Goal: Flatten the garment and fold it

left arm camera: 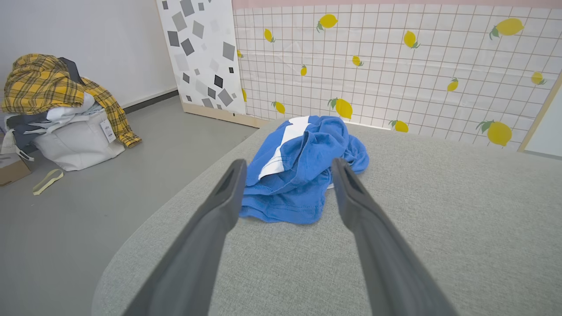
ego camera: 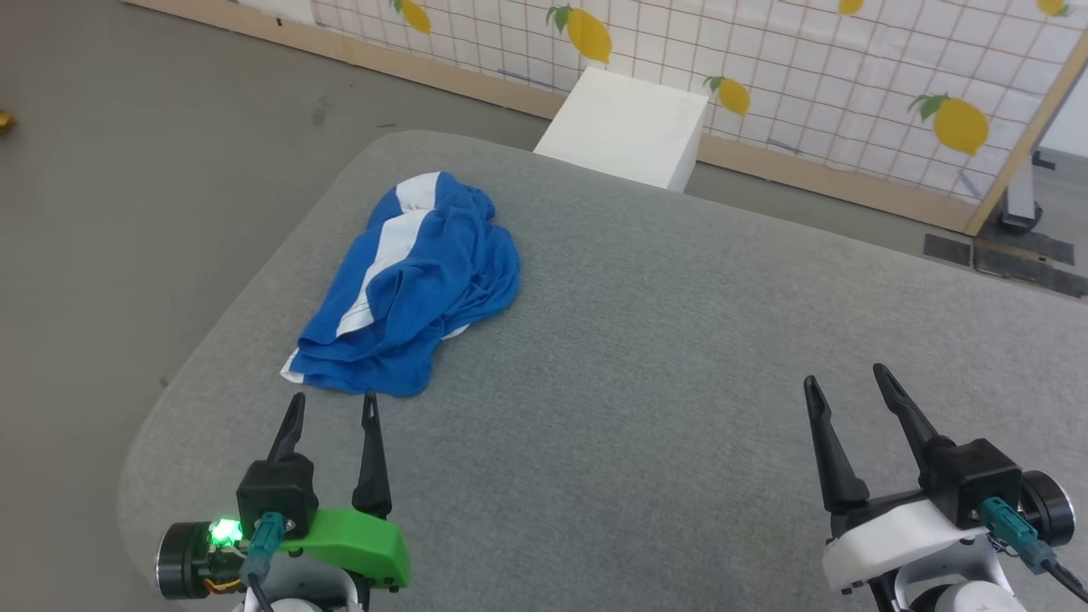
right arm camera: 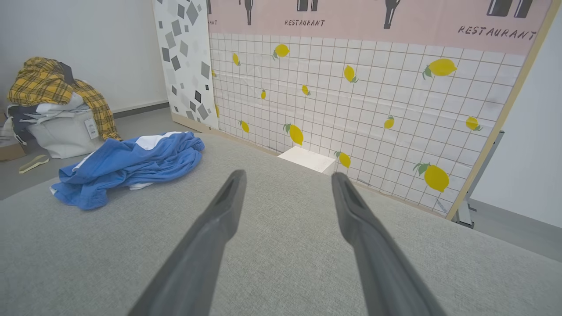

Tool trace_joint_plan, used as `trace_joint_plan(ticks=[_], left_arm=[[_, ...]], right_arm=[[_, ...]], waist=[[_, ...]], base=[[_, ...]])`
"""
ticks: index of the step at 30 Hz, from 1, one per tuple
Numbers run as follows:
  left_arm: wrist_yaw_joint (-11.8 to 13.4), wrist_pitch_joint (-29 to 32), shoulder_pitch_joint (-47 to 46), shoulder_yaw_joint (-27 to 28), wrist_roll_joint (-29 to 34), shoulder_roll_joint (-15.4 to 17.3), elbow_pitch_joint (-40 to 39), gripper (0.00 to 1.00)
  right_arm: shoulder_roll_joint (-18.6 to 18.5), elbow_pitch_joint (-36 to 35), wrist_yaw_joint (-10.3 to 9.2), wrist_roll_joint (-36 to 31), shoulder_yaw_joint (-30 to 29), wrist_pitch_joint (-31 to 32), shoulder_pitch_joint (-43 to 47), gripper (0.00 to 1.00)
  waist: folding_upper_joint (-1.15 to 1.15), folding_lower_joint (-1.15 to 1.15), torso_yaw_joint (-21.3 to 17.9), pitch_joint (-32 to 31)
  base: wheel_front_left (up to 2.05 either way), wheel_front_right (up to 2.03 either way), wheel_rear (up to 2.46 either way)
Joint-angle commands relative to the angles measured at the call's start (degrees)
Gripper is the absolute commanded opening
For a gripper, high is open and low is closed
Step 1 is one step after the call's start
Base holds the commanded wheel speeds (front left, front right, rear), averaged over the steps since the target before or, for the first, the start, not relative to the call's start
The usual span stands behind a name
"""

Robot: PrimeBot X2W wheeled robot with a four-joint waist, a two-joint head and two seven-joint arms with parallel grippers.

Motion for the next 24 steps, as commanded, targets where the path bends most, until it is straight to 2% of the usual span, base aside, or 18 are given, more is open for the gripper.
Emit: trace_joint_plan(ticks=[1, 24], left_arm=[[0.42, -0.51, 0.07, -0.23, -0.83, -0.04, -0.12, 1.0], [2.03, -3.22, 0.89, -1.78, -2.03, -0.19, 1.36, 1.0]], right_arm=[[0.08, -0.18, -0.05, -0.12, 0.19, -0.62, 0.18, 1.0], [0.11, -0.45, -0.07, -0.43, 0.93, -2.67, 0.08, 1.0]], waist=[[0.0, 0.0, 0.81, -0.12], [0.0, 0.0, 7.06, 0.66]], base=[[0.0, 0.0, 0.0], [0.0, 0.0, 0.0]])
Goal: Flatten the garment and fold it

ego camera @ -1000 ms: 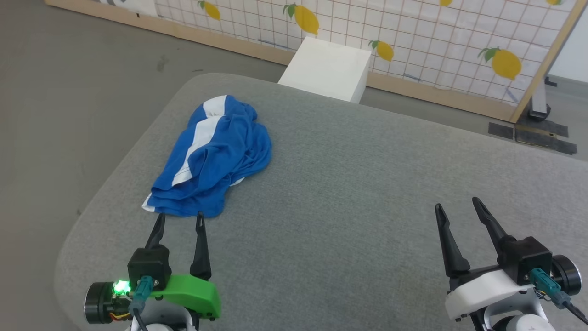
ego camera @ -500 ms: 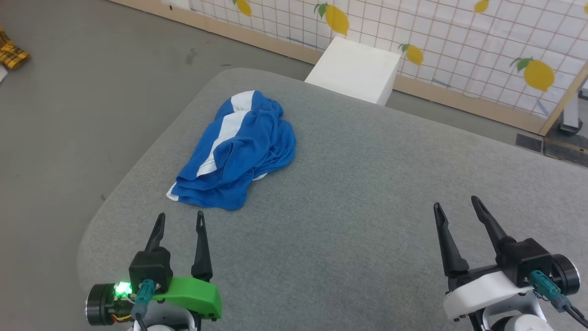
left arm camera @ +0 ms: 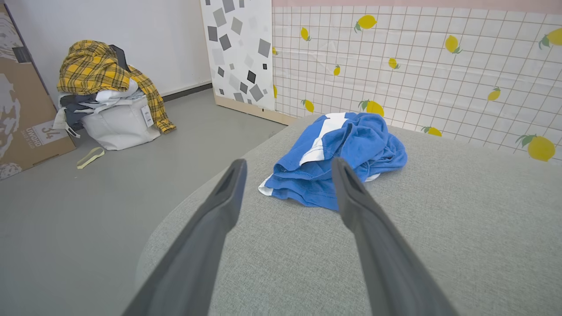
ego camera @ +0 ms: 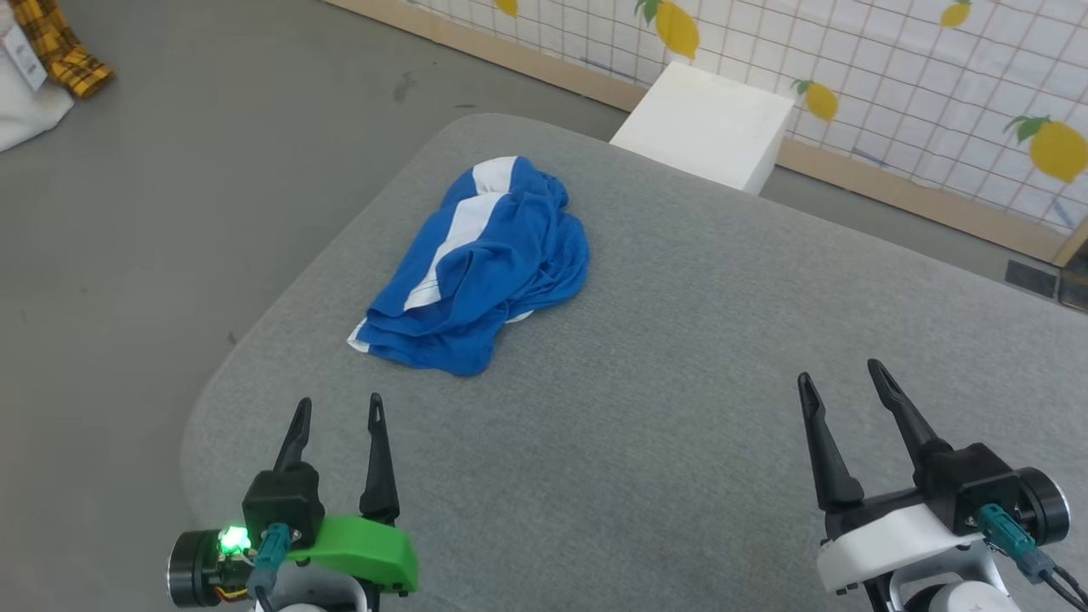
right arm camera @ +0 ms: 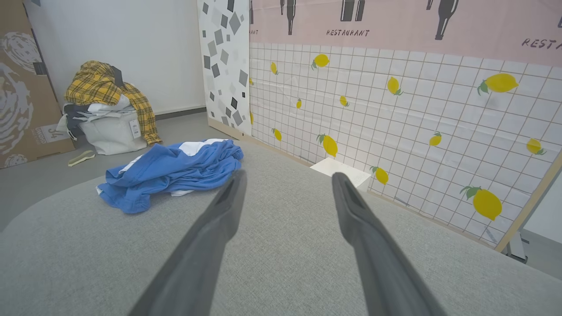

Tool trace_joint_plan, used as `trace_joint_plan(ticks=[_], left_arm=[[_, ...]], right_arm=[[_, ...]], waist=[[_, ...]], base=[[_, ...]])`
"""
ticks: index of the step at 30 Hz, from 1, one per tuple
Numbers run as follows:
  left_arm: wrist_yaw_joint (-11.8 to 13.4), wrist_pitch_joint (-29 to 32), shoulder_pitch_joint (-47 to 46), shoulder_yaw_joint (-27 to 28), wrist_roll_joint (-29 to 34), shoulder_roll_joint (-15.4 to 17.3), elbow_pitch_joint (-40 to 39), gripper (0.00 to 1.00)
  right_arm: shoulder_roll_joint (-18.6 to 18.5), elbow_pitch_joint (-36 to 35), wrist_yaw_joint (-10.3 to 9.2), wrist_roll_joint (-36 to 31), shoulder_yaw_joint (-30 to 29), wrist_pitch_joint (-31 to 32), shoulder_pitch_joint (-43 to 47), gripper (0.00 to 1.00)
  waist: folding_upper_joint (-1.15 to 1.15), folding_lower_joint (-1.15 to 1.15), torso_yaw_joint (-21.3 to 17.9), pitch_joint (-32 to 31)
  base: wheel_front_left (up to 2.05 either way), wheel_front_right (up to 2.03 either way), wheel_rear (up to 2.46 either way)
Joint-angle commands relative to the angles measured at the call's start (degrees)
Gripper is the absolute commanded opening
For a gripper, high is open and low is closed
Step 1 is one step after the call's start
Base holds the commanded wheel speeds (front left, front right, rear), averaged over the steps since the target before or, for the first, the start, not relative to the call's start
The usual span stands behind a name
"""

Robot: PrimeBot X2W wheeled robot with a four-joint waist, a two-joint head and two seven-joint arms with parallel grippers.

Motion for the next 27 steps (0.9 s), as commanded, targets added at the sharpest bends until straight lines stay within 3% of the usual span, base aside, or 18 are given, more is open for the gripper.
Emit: trace_joint_plan(ticks=[1, 19, 27], left_arm=[[0.4, -0.67, 0.69, -0.29, -0.16, -0.16, 0.32, 1.0], [1.71, -2.8, 0.04, -1.34, -0.63, -0.24, 0.86, 1.0], [3.24, -3.71, -1.2, -2.64, -2.04, -0.37, -0.84, 1.0]], right_arm=[[0.08, -0.14, -0.07, 0.05, 0.08, -0.64, 0.06, 1.0], [0.11, -0.43, -0.08, 0.18, -0.16, -2.75, 0.08, 1.0], [-1.66, -3.27, -0.09, 0.02, 0.13, -2.27, -1.56, 1.0]], waist=[[0.0, 0.0, 0.58, -0.03], [0.0, 0.0, 4.86, 0.99], [0.0, 0.0, 4.92, 6.77]], base=[[0.0, 0.0, 0.0], [0.0, 0.0, 0.0], [0.0, 0.0, 0.0]])
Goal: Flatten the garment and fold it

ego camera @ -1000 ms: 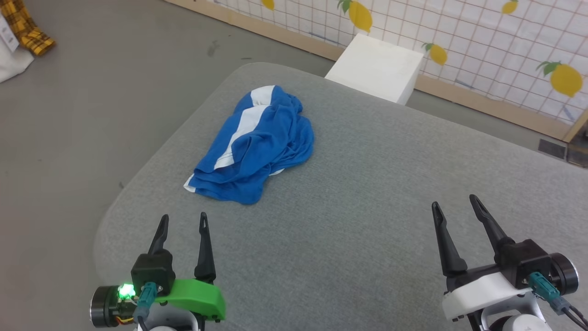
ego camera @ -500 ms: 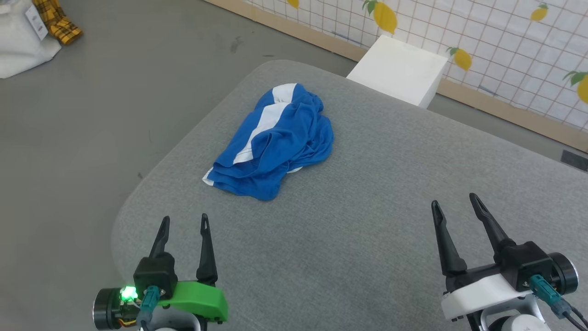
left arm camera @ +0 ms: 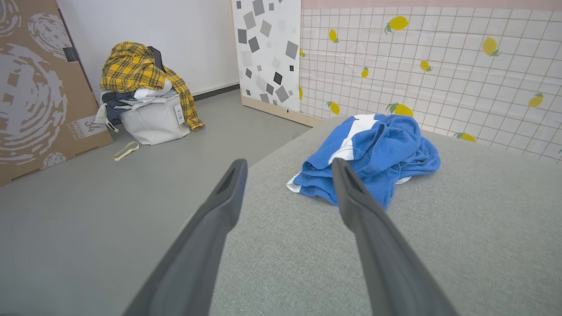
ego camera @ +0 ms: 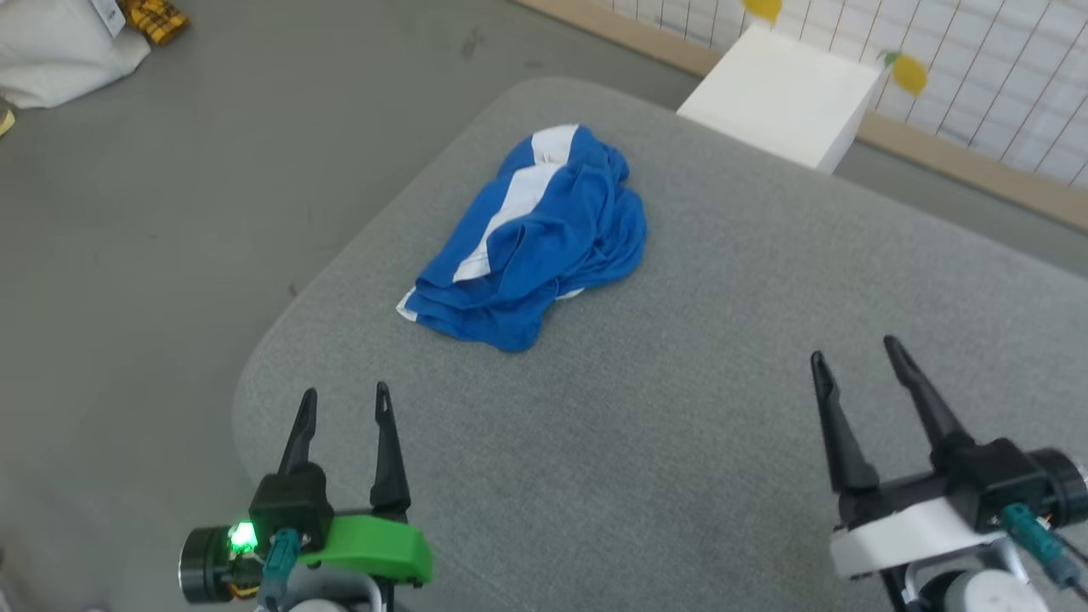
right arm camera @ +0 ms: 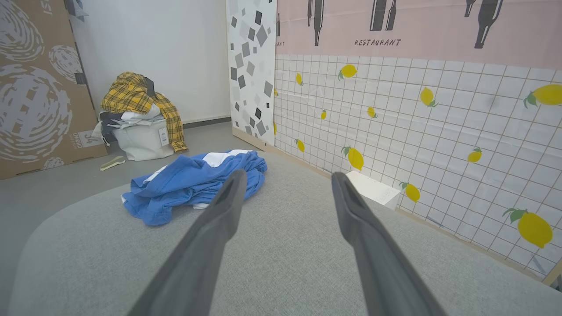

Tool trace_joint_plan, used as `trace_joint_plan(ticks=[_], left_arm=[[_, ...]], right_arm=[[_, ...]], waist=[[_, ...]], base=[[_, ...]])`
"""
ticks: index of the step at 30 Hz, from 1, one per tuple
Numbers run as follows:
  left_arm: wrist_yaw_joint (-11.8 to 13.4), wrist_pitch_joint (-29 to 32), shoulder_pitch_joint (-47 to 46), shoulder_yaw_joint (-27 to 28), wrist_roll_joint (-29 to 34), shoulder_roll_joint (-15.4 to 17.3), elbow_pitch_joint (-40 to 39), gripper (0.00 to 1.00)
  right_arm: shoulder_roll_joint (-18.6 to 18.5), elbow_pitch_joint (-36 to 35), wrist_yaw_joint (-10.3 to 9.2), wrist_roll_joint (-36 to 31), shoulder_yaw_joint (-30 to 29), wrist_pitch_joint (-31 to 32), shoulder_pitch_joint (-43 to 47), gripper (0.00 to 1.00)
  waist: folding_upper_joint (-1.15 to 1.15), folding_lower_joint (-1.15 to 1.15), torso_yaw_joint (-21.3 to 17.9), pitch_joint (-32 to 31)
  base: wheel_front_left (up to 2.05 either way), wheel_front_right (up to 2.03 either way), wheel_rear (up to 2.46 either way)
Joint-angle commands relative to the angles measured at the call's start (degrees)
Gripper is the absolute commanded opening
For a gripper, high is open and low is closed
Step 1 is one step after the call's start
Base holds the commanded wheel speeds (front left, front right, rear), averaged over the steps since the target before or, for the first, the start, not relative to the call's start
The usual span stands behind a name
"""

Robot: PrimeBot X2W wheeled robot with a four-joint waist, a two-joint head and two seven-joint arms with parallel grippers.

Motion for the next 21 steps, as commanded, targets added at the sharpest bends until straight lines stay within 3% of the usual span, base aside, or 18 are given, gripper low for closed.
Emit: trace_joint_plan(ticks=[1, 5, 11, 18, 21], left_arm=[[0.51, -0.51, -1.49, -0.56, -0.84, -0.3, -0.47, 1.0], [0.99, -0.51, -6.44, -1.94, -3.75, -0.33, -0.49, 1.0], [0.24, 3.08, -20.64, -2.53, -7.8, -0.3, 7.0, 1.0], [-1.28, 17.58, -35.79, 1.04, -12.05, 3.32, 16.76, 1.0], [-0.73, 24.89, -39.69, 2.65, -13.32, 5.94, 19.75, 1.0]], right_arm=[[-0.84, -0.89, -0.09, 0.16, -0.05, 0.11, -1.55, 1.0], [-2.82, -3.22, -0.09, 0.93, -0.14, 1.01, -2.73, 1.0], [-5.43, -4.33, -0.09, 2.94, 0.54, 1.24, -5.0, 1.0], [-6.68, -3.9, -0.09, 5.3, 1.41, -0.11, -9.26, 1.0], [-6.71, -2.94, -0.09, 6.25, 1.39, -0.89, -10.61, 1.0]], waist=[[0.0, 0.0, -1.0, 3.96], [0.0, 0.0, -3.82, 8.81], [0.0, 0.0, -9.91, 14.42], [0.0, 0.0, -19.8, 20.43], [0.0, 0.0, -23.92, 22.73]], base=[[0.0, 0.0, 0.0], [0.0, 0.0, 0.0], [0.0, 0.0, 0.0], [0.0, 0.0, 0.0], [0.0, 0.0, 0.0]])
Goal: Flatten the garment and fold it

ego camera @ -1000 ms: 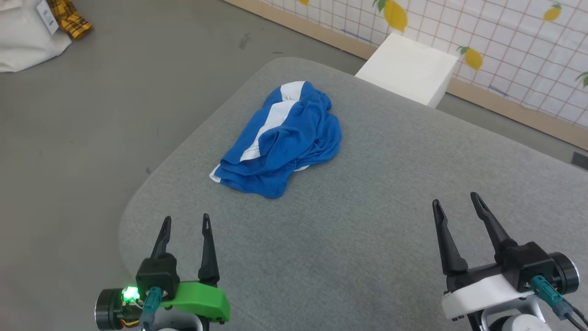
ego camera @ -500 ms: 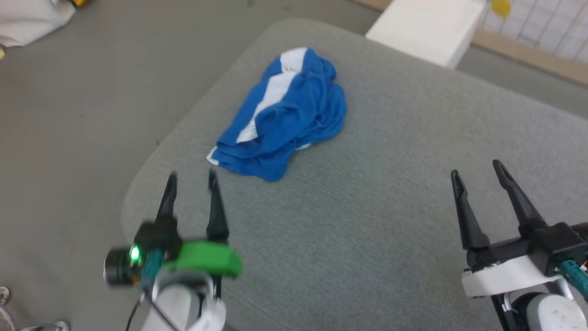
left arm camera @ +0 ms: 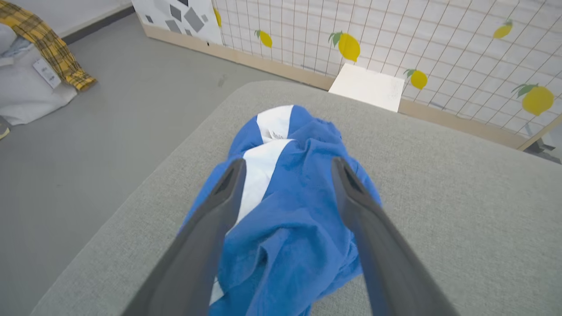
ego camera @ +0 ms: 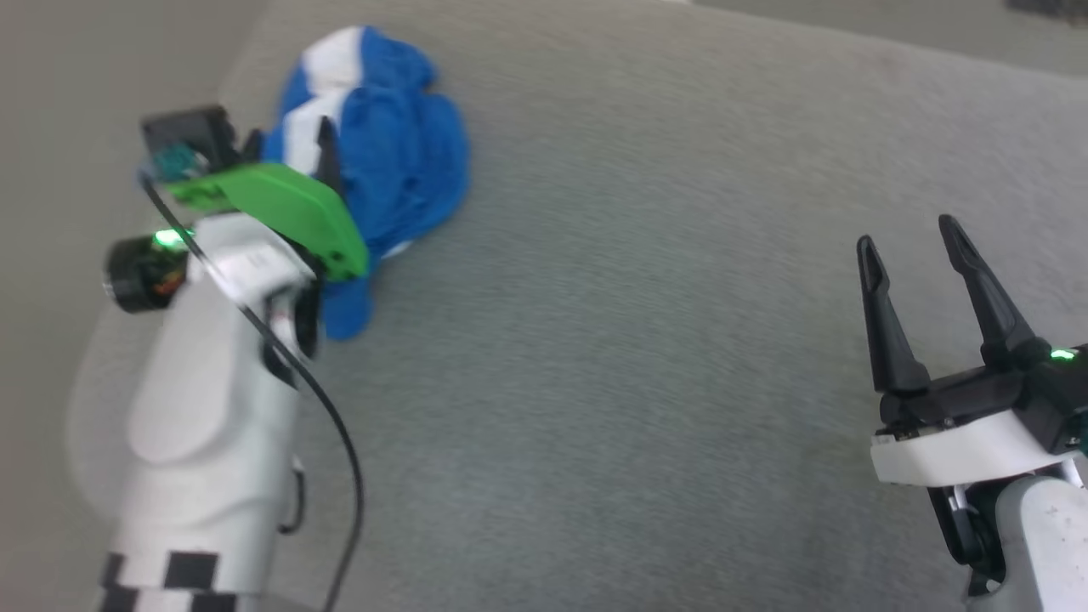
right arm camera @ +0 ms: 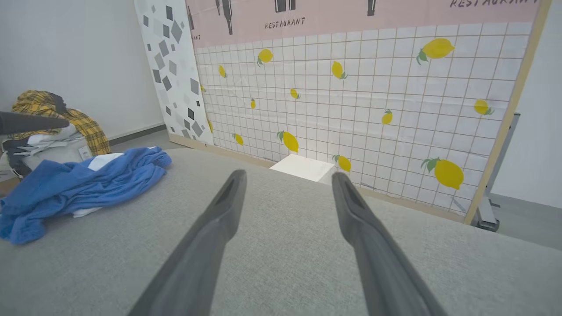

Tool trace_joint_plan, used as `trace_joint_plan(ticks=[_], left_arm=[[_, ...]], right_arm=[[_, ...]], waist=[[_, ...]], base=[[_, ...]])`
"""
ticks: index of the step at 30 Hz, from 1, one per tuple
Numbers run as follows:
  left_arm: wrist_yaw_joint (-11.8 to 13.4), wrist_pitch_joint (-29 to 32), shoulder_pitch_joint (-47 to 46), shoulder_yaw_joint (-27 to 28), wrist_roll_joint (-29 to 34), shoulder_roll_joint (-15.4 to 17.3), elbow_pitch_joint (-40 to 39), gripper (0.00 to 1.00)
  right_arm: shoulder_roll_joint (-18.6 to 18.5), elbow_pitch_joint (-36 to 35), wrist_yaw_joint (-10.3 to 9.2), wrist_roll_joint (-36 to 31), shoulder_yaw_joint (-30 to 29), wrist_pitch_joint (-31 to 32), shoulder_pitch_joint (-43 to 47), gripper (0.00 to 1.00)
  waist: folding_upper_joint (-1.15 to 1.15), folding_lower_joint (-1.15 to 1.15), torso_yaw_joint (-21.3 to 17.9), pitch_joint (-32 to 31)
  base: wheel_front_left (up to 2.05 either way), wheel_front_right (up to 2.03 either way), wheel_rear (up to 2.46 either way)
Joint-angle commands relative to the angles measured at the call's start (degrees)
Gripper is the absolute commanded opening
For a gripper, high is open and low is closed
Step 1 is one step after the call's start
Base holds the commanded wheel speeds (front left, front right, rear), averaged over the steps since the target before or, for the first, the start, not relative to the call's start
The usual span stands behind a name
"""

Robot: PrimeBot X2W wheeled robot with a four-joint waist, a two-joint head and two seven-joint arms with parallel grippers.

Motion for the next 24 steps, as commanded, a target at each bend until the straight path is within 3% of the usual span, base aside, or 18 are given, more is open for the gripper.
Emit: trace_joint_plan(ticks=[1, 8, 13, 14, 16, 17, 19, 24], left_arm=[[0.66, 2.98, -1.59, 0.68, -0.5, 1.37, 1.1, 1.0], [6.77, 23.09, 0.29, 5.05, -4.14, 5.88, 4.38, 1.0], [10.47, 33.37, 6.45, 6.21, -4.86, 8.5, 1.29, 1.0], [11.03, 35.45, 7.97, 6.0, -4.78, 8.9, -0.17, 0.84], [10.81, 37.48, 10.06, 5.82, -4.51, 10.54, -2.88, 0.12], [10.84, 37.02, 10.68, 5.88, -4.07, 11.2, -4.38, 0.0], [10.99, 33.7, 11.47, 6.25, -2.64, 12.51, -7.79, 0.0], [9.96, 18.16, 11.17, 6.61, 2.82, 16.24, -12.91, 0.0]], right_arm=[[-0.07, 0.69, -0.09, 0.71, -0.11, -0.65, -1.16, 1.0], [1.51, 3.85, -0.09, 2.68, 0.03, -1.86, -3.2, 1.0], [2.95, 5.26, -0.09, 3.1, -0.25, -2.05, -3.41, 1.0], [3.19, 5.35, -0.09, 3.11, -0.38, -2.05, -3.24, 1.0], [3.61, 5.55, -0.09, 3.04, -0.63, -2.06, -2.91, 1.0], [3.82, 5.61, -0.09, 2.99, -0.75, -2.06, -2.73, 1.0], [4.33, 5.83, -0.09, 2.75, -0.9, -2.07, -2.19, 1.0], [5.96, 6.25, -0.09, 1.74, -1.24, -2.07, -0.53, 1.0]], waist=[[0.0, -0.01, -10.41, 8.26], [0.0, -0.01, -16.99, 10.03], [0.0, -0.01, -18.76, 8.18], [0.0, -0.01, -18.82, 7.41], [0.0, -0.01, -18.76, 5.66], [0.0, -0.01, -18.62, 4.66], [0.0, -0.01, -18.29, 2.2], [0.0, -0.01, -18.08, -5.1]], base=[[0.0, 0.0, 0.0], [0.0, 0.0, 0.0], [0.0, 0.0, 0.0], [0.0, 0.0, 0.0], [0.0, 0.0, 0.0], [0.0, 0.0, 0.0], [0.0, 0.0, 0.0], [0.0, 0.0, 0.0]])
